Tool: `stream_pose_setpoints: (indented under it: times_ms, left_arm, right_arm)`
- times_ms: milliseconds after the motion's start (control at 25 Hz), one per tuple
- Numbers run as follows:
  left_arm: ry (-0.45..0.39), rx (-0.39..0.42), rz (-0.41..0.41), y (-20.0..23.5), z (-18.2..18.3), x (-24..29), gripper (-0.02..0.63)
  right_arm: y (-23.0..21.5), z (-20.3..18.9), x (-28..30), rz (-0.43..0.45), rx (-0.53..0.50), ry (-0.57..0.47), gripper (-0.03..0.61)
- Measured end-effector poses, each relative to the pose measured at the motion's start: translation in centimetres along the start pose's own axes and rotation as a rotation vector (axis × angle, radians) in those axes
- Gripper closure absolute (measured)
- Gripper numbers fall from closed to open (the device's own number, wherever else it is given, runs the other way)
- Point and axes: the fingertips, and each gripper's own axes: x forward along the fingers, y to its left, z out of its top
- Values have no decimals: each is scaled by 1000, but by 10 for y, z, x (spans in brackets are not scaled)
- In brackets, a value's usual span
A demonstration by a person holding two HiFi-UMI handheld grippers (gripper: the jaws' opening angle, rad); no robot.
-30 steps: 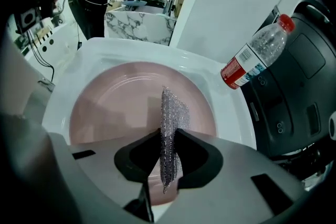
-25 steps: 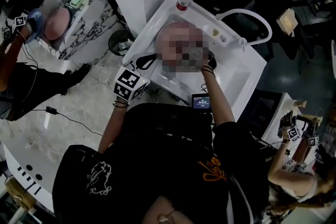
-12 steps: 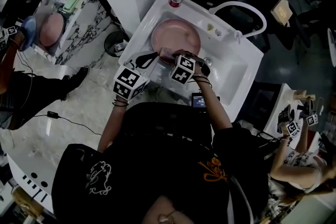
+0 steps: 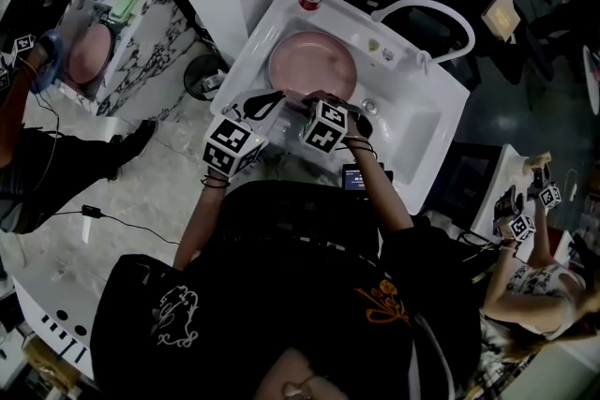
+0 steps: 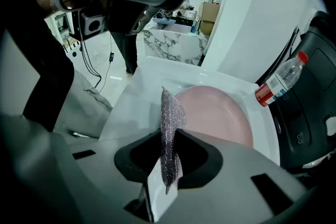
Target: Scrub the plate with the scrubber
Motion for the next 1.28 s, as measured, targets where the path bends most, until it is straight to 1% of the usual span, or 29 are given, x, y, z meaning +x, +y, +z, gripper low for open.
stream_pose_setpoints:
  times_ms: [160,240,440,560,680,800,1000,1160,1280]
  left_arm:
    - [-2,0,-4,0,1,2,594]
    - [-3,-1,-7,-2,1,4,595]
    - [3,-1,-3,-4,0,7,595]
    - [4,-6,7,-3,1,8,595]
    - [4,-14,21,0,2,6,594]
    - [4,-24,39,2,2,5,594]
    - [10,-40,62,7,1,3,595]
    - [17,-43,67,9,-3,4,594]
    - [18,-37,58,7,-5,6,594]
  right_arm:
    - [-31,-7,-8,-86,67,-30,512]
    - [-52,-14,-14,-137,81,-31,512]
    - [-105,-32,-22,-241,69,-10,512]
    - [-133,-37,-21,-283,51,-4,512]
    - [-153,-37,-15,-306,28,-2,512]
    - [-163,-38,-7,-310,8,-1,512]
    - [-163,-45,2,-331,-17,9,512]
    - [-158,-44,1,-347,-13,-8,512]
    - [-146,-43,2,-334,-35,-4,512]
